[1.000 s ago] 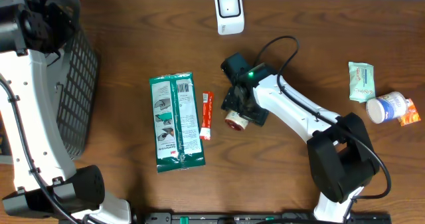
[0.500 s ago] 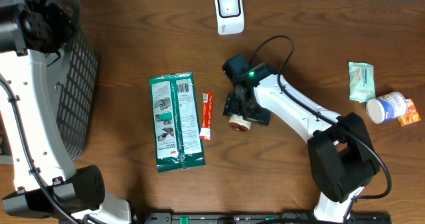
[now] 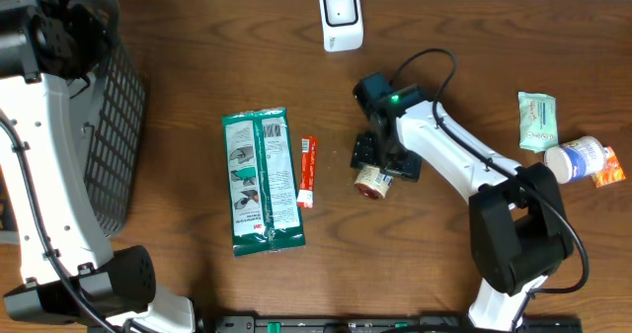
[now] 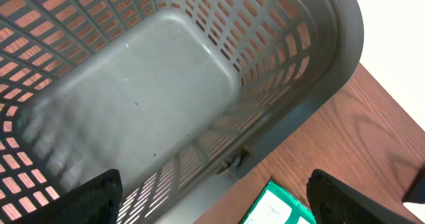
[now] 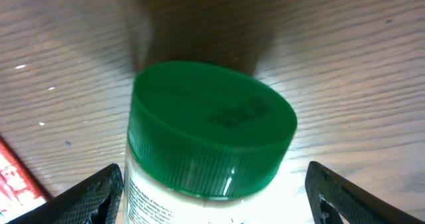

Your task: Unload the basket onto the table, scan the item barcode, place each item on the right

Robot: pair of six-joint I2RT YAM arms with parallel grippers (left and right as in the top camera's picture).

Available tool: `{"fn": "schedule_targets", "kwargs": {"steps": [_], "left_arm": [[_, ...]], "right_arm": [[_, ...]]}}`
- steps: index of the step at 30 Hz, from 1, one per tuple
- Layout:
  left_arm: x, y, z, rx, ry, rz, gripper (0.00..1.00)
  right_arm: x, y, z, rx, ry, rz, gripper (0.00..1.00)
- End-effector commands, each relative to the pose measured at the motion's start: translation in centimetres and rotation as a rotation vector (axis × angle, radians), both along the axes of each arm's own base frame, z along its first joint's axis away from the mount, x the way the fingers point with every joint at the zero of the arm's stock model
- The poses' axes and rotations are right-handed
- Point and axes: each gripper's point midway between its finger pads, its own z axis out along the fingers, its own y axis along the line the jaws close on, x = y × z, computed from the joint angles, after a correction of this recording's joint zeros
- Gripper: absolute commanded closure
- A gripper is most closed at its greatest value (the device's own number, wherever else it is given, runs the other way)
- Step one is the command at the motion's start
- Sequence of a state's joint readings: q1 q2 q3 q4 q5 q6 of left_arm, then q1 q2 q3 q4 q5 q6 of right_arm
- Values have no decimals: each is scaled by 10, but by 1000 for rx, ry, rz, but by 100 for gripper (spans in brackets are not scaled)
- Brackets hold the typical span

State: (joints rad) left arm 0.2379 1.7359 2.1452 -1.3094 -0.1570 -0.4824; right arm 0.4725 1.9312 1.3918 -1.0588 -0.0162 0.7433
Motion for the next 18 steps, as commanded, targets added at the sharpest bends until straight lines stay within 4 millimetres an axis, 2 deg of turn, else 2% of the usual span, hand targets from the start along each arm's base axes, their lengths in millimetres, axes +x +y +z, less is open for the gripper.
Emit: {"fn": "schedule_targets", "kwargs": {"steps": [1,7,14,18], "left_arm": [[-3,3,5,13,-6,9,12],[-3,3,5,13,-6,9,12],[-3,3,5,13,-6,9,12],[-3,3,5,13,-6,9,12]], "right_arm": [[3,-16,-2,-40,8,10,17],[-7,-32,-1,-64,64,-12,16],[-7,-33,-1,-65,64,-23,9],[-8,-31,-1,-60,67,-89,5]]}}
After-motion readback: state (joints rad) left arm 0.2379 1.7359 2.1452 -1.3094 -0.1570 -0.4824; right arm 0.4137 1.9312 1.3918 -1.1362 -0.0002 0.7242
